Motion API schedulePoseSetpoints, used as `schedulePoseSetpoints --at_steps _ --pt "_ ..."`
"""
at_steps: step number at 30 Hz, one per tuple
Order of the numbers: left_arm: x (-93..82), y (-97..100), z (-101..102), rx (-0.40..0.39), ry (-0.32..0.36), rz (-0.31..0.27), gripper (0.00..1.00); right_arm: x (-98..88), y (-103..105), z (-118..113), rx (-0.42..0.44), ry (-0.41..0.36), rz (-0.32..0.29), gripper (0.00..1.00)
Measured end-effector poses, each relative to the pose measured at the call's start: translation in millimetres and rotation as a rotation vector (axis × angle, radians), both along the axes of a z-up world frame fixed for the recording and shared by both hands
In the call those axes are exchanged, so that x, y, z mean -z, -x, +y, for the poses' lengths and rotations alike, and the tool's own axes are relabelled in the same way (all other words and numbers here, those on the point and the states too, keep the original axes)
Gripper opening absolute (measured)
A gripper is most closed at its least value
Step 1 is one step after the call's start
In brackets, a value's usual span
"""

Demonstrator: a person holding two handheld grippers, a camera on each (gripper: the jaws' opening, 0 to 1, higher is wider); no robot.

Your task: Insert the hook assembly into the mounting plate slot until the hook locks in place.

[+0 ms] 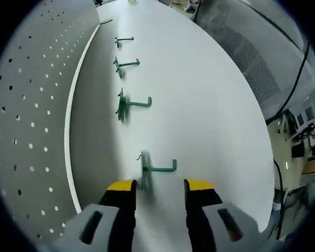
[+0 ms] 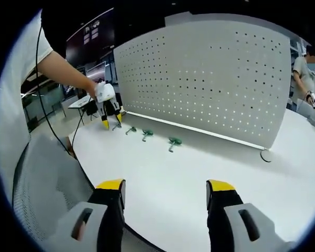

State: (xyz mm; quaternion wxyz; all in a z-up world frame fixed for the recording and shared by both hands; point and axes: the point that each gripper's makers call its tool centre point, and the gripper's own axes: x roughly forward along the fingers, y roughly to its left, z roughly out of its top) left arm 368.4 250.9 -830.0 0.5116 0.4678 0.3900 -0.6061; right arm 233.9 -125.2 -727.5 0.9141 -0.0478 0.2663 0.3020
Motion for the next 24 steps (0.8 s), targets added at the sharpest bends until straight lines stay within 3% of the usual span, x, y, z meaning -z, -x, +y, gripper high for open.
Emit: schedulePoseSetpoints --at_steps 16,24 --pt "0.1 -2.6 -3.3 -0.166 0.034 -0.013 0.18 -1.2 -0.8 -1.2 0.008 -0.011 -0.007 0.60" --pt "0.0 -3.1 -7.1 -0.187 0.028 -0.042 0.10 -2.9 -1.4 -1.4 0.008 -0.013 -0.016 0.60"
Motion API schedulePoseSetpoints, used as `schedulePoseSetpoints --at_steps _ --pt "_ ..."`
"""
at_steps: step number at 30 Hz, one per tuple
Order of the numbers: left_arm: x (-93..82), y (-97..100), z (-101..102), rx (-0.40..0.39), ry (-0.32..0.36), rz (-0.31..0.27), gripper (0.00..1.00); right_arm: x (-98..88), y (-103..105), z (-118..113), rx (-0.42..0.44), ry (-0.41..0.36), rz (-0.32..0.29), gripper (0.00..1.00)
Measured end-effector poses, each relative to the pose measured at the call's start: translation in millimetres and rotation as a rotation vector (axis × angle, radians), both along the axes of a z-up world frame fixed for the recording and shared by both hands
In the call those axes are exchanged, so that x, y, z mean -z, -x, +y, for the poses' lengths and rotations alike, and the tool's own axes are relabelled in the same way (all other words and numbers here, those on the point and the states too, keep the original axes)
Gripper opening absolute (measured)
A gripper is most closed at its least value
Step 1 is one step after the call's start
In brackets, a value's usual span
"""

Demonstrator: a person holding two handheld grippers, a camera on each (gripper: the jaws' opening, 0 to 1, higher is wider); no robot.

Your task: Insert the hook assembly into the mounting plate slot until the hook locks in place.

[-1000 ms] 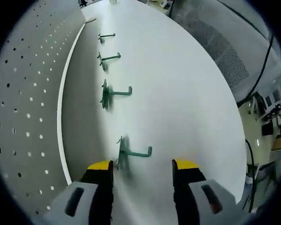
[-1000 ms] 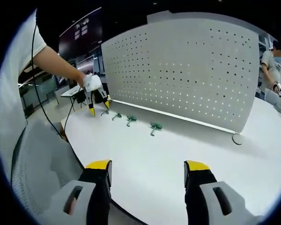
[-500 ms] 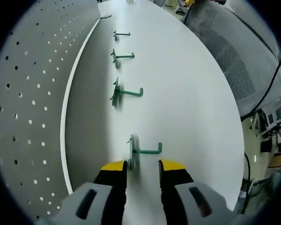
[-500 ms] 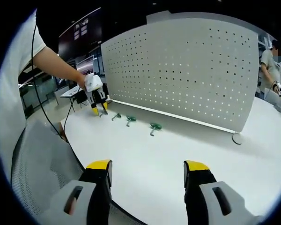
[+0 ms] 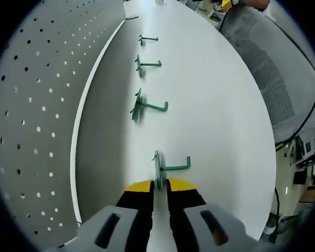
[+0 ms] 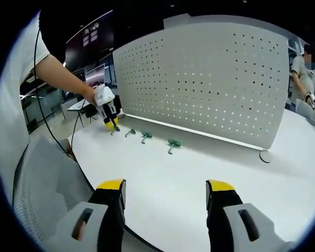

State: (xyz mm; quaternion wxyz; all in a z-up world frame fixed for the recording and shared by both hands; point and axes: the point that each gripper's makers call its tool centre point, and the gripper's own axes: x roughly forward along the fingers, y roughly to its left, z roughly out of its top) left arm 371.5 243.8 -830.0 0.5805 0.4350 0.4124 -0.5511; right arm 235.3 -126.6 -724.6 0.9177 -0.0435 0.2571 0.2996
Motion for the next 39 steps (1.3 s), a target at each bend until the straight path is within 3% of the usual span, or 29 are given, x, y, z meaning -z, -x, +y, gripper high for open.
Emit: schedulePoseSetpoints --at_steps 7,26,28,35,39 --pt "0.1 -1.6 -1.7 -0.065 0.000 -0.030 0.04 -1.1 -0.2 0.0 0.002 -0.001 -0.005 0.61" --pt "0.2 -0.3 -3.4 -0.040 -0.001 -0.072 0.01 -2.0 -0.6 -1.1 0.006 -0.002 -0.013 0.62" --pt "-1.8 -3.8 -8.3 -0.086 0.042 -0.086 0.01 -2.3 -0.7 -1.1 0.007 -0.003 -0.013 0.62" --pt "-15.2 -12.8 -19.0 -0.104 0.117 -0.123 0.01 -4.3 -2.0 -2.7 0.023 -0.028 -0.012 0.62" --pt "-24.6 -16.9 -23.3 -0.162 0.160 -0.130 0.01 -5.4 -2.1 -2.0 0.022 -0.027 -0.018 0.62"
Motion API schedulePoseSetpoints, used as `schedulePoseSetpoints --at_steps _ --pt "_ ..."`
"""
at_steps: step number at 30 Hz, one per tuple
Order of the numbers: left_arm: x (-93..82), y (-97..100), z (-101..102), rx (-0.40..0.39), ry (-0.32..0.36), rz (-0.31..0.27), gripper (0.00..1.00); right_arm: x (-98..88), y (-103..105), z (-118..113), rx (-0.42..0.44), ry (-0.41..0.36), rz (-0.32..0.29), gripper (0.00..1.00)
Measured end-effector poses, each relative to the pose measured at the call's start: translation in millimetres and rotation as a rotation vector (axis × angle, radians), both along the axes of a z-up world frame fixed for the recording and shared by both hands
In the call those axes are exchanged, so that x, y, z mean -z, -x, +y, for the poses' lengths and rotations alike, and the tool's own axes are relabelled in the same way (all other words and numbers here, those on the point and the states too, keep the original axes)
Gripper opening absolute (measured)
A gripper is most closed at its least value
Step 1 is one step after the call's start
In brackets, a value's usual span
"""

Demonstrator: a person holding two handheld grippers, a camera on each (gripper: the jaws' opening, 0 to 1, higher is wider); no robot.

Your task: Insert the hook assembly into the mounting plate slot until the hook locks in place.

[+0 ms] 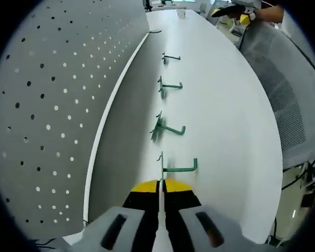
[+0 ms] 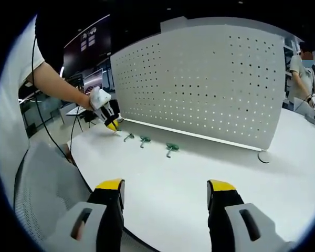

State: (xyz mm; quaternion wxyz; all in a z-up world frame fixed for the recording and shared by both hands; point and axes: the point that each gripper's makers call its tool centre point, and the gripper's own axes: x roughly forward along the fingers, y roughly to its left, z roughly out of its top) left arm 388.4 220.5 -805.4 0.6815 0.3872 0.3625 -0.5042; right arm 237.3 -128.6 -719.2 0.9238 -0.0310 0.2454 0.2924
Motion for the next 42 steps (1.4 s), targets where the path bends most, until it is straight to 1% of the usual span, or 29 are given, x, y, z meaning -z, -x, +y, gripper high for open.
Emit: schedulePoseSetpoints --at_steps 1,3,4,5,7,9,11,12,14,15,16,19,21,22,23,24,25,27,28,29,31,33,34,36,39,42 --pt "0.7 0.2 1.9 -0.010 -0.005 0.011 0.01 -0.1 0.0 0.0 0.000 -0.001 0.000 0.62" --pt "-1.3 -3.3 2.9 -0.013 -0.003 -0.013 0.01 -0.6 -0.5 -1.0 0.006 -0.004 -0.002 0.62" --pt "-5.2 -5.8 1.3 -0.056 0.027 -0.008 0.01 -1.3 -0.8 -1.2 0.009 -0.012 -0.002 0.62" --pt "-8.3 -6.1 -0.8 -0.076 0.048 -0.005 0.01 -1.7 -1.0 -1.7 0.012 -0.015 -0.002 0.62" --pt "-13.6 -7.0 -1.8 -0.058 0.047 -0.034 0.01 -2.3 -1.2 -1.7 0.013 -0.014 -0.005 0.62" --pt "-16.6 -6.0 -2.8 -0.067 0.056 -0.038 0.01 -2.4 -1.0 -1.3 0.010 -0.015 -0.006 0.62" --pt "-20.0 -6.7 -3.0 -0.065 0.061 -0.055 0.01 -3.1 -1.0 -0.7 0.008 -0.016 -0.008 0.62" --pt "-23.0 -6.7 -3.7 -0.074 0.072 -0.052 0.01 -3.2 -1.1 -0.8 0.009 -0.018 -0.009 0.62" --pt "-30.1 -8.8 -5.6 -0.077 0.094 -0.078 0.01 -4.3 -1.6 -1.1 0.013 -0.032 -0.009 0.62" --pt "-32.5 -8.5 -5.9 -0.086 0.101 -0.078 0.01 -4.9 -1.8 -1.3 0.015 -0.035 -0.011 0.62" --pt "-37.0 -9.7 -7.8 -0.099 0.126 -0.087 0.01 -5.7 -2.1 -1.6 0.018 -0.040 -0.011 0.62" --pt "-44.9 -11.7 -9.7 -0.137 0.163 -0.105 0.01 -6.6 -2.7 -2.5 0.022 -0.047 -0.014 0.62" --pt "-52.9 -13.8 -12.9 -0.189 0.209 -0.130 0.01 -7.3 -2.8 -2.1 0.022 -0.049 -0.017 0.62" --pt "-55.2 -13.9 -13.9 -0.190 0.222 -0.141 0.01 -7.6 -2.7 -1.8 0.022 -0.050 -0.019 0.62" --pt "-56.9 -15.1 -12.5 -0.202 0.221 -0.156 0.01 -7.8 -2.7 -1.8 0.022 -0.051 -0.019 0.62" --pt "-61.4 -16.6 -14.0 -0.228 0.249 -0.169 0.01 -9.4 -2.6 -1.5 0.025 -0.062 -0.020 0.62" --pt "-63.1 -15.0 -16.8 -0.233 0.272 -0.161 0.01 -10.5 -2.9 -1.9 0.029 -0.068 -0.022 0.62" --pt "-68.4 -13.5 -16.8 -0.229 0.263 -0.189 0.01 -11.5 -3.0 -2.2 0.026 -0.065 -0.029 0.62" --pt "-72.0 -11.5 -18.9 -0.229 0.280 -0.191 0.01 -11.6 -2.8 -1.5 0.025 -0.066 -0.030 0.62" --pt "-73.6 -10.8 -19.6 -0.239 0.289 -0.189 0.01 -11.8 -2.6 -1.3 0.024 -0.067 -0.031 0.62" --pt "-78.3 -12.3 -19.7 -0.259 0.309 -0.209 0.01 -12.4 -2.5 -1.5 0.025 -0.071 -0.034 0.62" --pt "-81.9 -11.5 -21.8 -0.285 0.340 -0.205 0.01 -13.4 -2.2 -0.9 0.023 -0.073 -0.036 0.62" --pt "-84.9 -11.6 -22.7 -0.289 0.351 -0.221 0.01 -13.9 -2.0 -0.6 0.022 -0.073 -0.037 0.62" --pt "-88.0 -9.1 -25.2 -0.289 0.364 -0.226 0.01 -14.3 -2.3 -0.6 0.022 -0.077 -0.039 0.62" --pt "-99.8 -6.9 -31.4 -0.312 0.414 -0.263 0.01 -16.4 -2.8 -1.0 0.024 -0.080 -0.047 0.62" --pt "-104.3 -1.5 -36.3 -0.317 0.439 -0.281 0.01 -18.2 -2.5 -1.4 0.028 -0.086 -0.053 0.62"
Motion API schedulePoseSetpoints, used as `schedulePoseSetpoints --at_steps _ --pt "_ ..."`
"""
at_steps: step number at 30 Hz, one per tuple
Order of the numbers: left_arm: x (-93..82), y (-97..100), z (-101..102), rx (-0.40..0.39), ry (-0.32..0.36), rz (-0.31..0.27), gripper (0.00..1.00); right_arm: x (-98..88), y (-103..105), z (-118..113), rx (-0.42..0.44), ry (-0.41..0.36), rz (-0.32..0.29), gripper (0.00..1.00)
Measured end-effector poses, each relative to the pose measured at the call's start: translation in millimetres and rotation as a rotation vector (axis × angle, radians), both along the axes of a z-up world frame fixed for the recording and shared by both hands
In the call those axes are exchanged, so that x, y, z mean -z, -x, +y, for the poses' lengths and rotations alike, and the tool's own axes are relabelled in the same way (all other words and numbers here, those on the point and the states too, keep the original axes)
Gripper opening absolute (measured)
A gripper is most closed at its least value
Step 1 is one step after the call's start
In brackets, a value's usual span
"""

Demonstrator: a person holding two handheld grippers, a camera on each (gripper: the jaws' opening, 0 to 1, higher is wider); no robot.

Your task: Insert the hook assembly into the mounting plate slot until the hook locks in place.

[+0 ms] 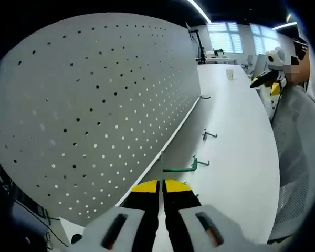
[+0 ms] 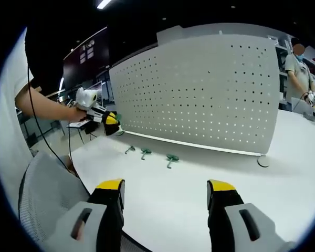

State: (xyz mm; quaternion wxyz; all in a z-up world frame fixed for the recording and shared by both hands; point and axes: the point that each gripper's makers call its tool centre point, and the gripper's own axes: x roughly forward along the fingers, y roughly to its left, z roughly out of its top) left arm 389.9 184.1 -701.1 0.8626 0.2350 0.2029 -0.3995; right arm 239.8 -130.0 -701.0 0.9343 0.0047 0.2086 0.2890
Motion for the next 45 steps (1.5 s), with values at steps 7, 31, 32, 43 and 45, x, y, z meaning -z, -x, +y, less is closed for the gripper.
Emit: schedulePoseSetpoints --at_steps 7,31,32,43,45 --pt "-7.8 8.5 -12.8 -0.023 0.079 -0.035 0.01 -0.6 2.8 1.2 -0.005 -0.003 -0.005 0.62" --pt "-59.8 33.1 -41.2 -0.149 0.426 -0.137 0.02 -1.5 7.3 1.5 -0.008 -0.003 -0.020 0.63" --pt "-65.3 33.3 -41.7 -0.163 0.453 -0.148 0.02 -1.9 7.6 1.8 -0.009 -0.002 -0.019 0.63" --pt "-99.5 37.9 -42.3 -0.210 0.656 -0.189 0.02 -2.5 7.4 1.9 -0.005 -0.008 -0.020 0.62" --pt "-104.9 40.2 -45.6 -0.211 0.687 -0.189 0.02 -3.0 7.2 1.6 -0.003 -0.010 -0.022 0.62"
